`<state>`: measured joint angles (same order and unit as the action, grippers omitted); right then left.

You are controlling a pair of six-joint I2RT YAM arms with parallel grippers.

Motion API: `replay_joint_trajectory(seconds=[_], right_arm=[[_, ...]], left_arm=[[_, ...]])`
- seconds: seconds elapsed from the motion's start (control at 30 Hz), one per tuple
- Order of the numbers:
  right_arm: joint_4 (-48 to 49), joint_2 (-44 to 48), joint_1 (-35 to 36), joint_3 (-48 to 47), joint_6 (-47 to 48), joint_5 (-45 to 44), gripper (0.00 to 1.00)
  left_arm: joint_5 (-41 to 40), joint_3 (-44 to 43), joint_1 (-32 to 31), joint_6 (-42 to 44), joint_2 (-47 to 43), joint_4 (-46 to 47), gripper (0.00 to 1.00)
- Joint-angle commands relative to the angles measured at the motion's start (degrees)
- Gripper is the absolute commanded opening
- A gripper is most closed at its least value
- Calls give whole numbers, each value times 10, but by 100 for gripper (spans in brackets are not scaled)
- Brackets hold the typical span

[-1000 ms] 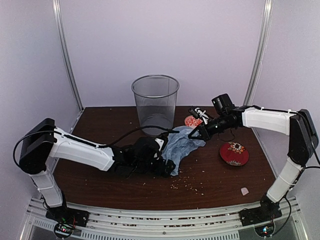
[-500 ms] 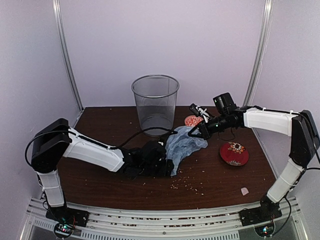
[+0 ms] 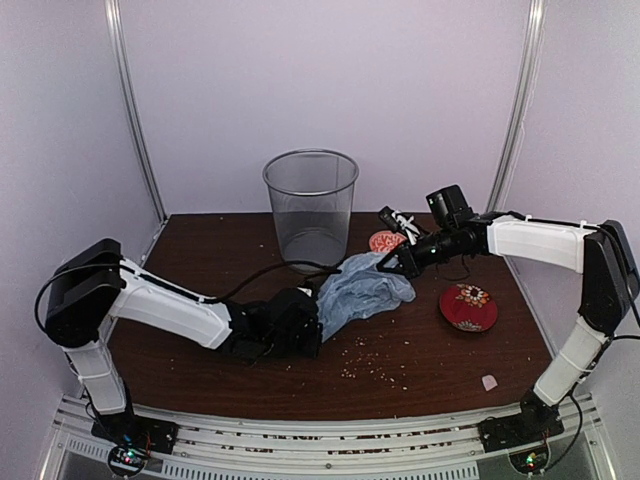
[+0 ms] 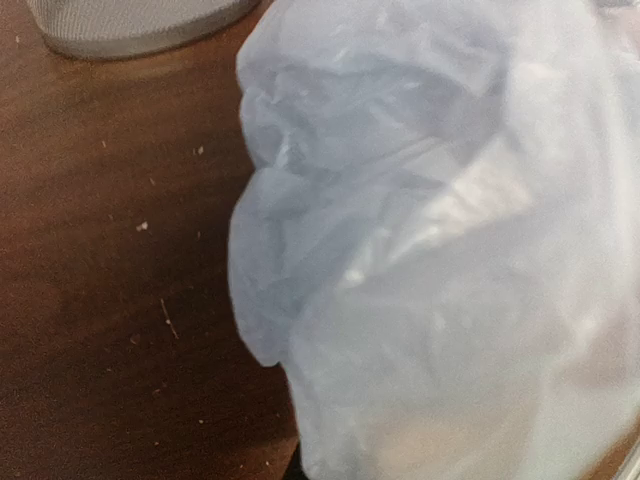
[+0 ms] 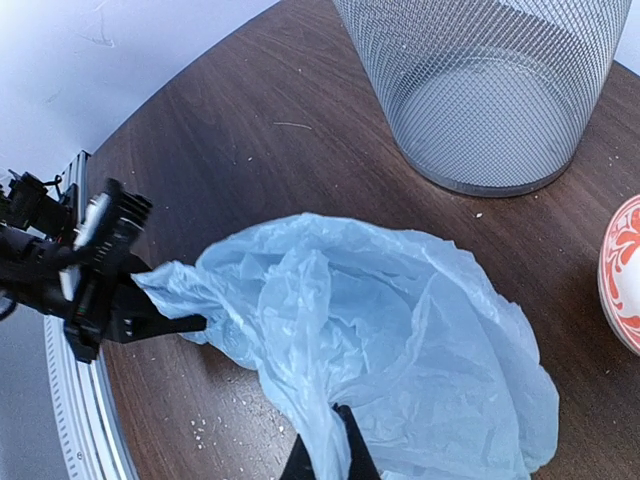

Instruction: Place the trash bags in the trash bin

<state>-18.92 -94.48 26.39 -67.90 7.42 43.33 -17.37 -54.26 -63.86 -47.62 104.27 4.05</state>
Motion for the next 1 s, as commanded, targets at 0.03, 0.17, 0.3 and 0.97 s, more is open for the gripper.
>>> replay_joint_trajectory(seconds=[0.03, 0.17, 0.3, 0.97], right_arm=[[-21, 14, 3, -26, 4, -38, 0], [-61, 29, 3, -93, -9, -27, 0], [-162, 10, 3, -314, -21, -63, 0], [-274, 265, 51, 100, 249, -1, 0]], left_arm=[[-18, -11, 2, 118, -116, -23, 1], [6, -74, 6, 218, -166, -106, 3], [18, -279, 40, 272, -170, -265, 3], [94, -36, -112, 248, -156, -223, 0]])
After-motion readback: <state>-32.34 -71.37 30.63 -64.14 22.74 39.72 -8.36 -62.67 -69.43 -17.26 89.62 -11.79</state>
